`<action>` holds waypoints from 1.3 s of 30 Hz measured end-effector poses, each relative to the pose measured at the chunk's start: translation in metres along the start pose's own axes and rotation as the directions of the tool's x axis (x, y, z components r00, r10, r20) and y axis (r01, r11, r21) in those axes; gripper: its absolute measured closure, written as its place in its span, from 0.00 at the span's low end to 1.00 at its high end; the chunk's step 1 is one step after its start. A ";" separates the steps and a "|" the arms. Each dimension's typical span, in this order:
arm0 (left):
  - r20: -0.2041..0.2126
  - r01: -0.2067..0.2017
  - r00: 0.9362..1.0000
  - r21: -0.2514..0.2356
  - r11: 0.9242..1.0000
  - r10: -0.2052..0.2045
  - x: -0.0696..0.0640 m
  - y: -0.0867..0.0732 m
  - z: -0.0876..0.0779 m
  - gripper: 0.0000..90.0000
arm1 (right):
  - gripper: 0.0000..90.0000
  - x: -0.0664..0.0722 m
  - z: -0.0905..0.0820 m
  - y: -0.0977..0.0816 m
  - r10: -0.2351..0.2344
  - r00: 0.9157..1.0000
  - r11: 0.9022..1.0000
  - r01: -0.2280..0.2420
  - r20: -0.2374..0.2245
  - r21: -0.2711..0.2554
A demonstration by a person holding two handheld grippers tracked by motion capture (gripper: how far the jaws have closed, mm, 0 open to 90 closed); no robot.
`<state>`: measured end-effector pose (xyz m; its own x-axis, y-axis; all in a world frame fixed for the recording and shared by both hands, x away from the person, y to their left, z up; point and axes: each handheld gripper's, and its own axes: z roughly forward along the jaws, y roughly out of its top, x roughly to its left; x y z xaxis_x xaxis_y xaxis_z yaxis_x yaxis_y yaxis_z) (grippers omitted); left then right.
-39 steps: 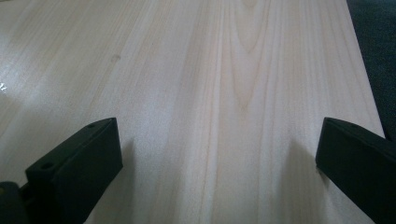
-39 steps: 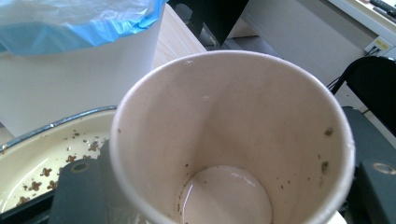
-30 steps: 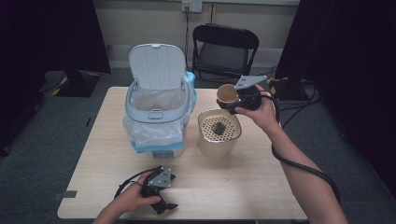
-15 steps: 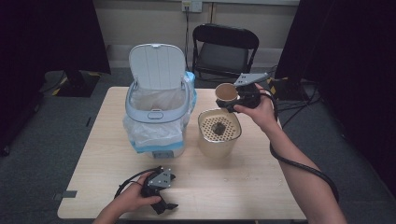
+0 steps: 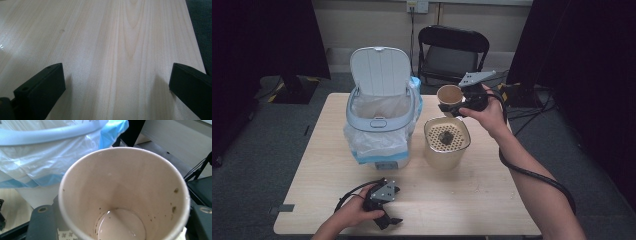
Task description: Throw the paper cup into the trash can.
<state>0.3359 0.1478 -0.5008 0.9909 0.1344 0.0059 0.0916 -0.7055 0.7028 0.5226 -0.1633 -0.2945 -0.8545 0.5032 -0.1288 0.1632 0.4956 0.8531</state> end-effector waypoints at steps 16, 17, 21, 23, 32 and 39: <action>-0.004 0.001 1.000 0.007 1.000 -0.001 0.000 0.000 0.000 0.00 | 0.30 -0.001 -0.008 0.023 0.009 1.000 1.000 -0.009 -0.028 -0.016; -0.003 0.002 1.000 0.005 1.000 -0.002 0.000 0.000 0.000 0.00 | 0.30 -0.001 -0.009 0.024 0.010 0.999 1.000 -0.011 -0.030 -0.015; -0.004 0.002 1.000 0.011 1.000 -0.002 0.000 0.000 -0.001 0.00 | 0.30 0.000 -0.010 0.030 0.004 0.999 1.000 -0.005 -0.037 -0.017; -0.006 0.001 1.000 0.016 1.000 -0.001 0.000 0.000 -0.001 0.00 | 0.30 0.000 -0.010 0.032 0.005 0.999 1.000 -0.006 -0.040 -0.015; -0.006 0.001 1.000 0.015 1.000 -0.001 0.000 0.000 -0.001 0.00 | 0.30 -0.001 -0.013 0.043 0.009 0.998 1.000 -0.010 -0.054 -0.021; -0.006 0.000 1.000 0.014 1.000 0.000 0.000 0.000 -0.001 0.00 | 0.30 -0.002 -0.016 0.052 0.015 0.998 0.999 -0.016 -0.059 -0.031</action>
<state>0.3356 0.1482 -0.5000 0.9904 0.1382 0.0101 0.0928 -0.7155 0.6924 0.5251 -0.1503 -0.2420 -0.8794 0.4681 -0.0866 0.1616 0.4647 0.8706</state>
